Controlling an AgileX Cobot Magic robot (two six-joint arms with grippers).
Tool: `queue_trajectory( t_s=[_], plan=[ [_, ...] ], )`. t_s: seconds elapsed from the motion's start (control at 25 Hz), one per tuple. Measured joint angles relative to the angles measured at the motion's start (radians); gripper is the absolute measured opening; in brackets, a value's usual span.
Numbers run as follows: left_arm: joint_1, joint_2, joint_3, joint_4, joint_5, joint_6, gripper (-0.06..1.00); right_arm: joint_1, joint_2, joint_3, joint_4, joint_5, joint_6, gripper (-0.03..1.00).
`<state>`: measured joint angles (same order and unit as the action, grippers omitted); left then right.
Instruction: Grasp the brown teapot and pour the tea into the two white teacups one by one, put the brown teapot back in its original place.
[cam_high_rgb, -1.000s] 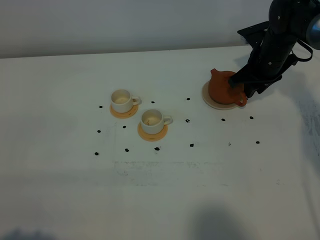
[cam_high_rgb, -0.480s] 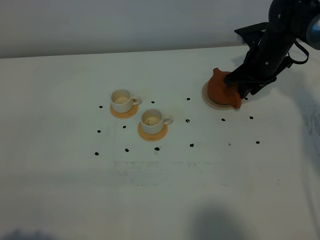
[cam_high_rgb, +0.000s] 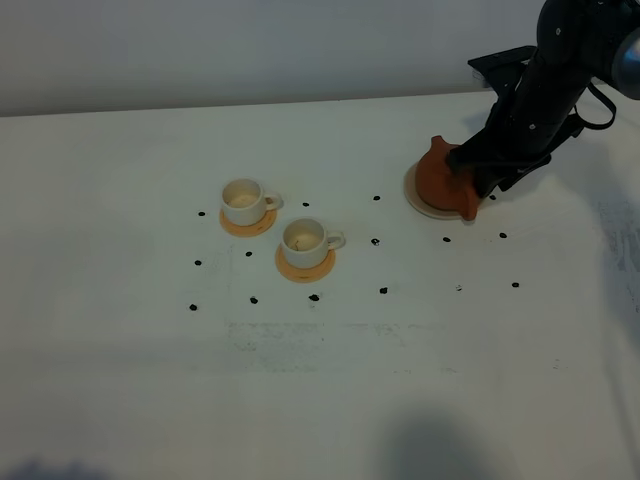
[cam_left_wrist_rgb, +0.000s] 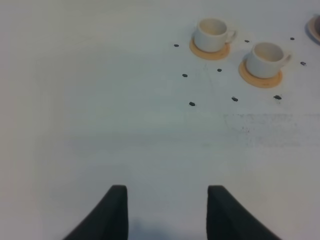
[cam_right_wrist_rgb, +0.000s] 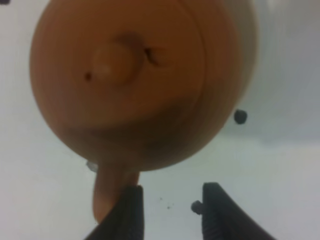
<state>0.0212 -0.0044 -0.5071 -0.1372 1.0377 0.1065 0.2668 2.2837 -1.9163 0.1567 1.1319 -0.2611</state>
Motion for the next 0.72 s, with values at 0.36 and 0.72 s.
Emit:
queue_trajectory(
  t_s=[0.36, 0.72],
  plan=[
    [0.0, 0.0, 0.0, 0.0, 0.0, 0.0, 0.43, -0.011, -0.071, 0.0, -0.046, 0.011, 0.057, 0.28],
    [0.0, 0.0, 0.0, -0.001, 0.0, 0.0, 0.43, 0.036, -0.117, 0.0, -0.014, 0.062, 0.127, 0.28]
  ],
)
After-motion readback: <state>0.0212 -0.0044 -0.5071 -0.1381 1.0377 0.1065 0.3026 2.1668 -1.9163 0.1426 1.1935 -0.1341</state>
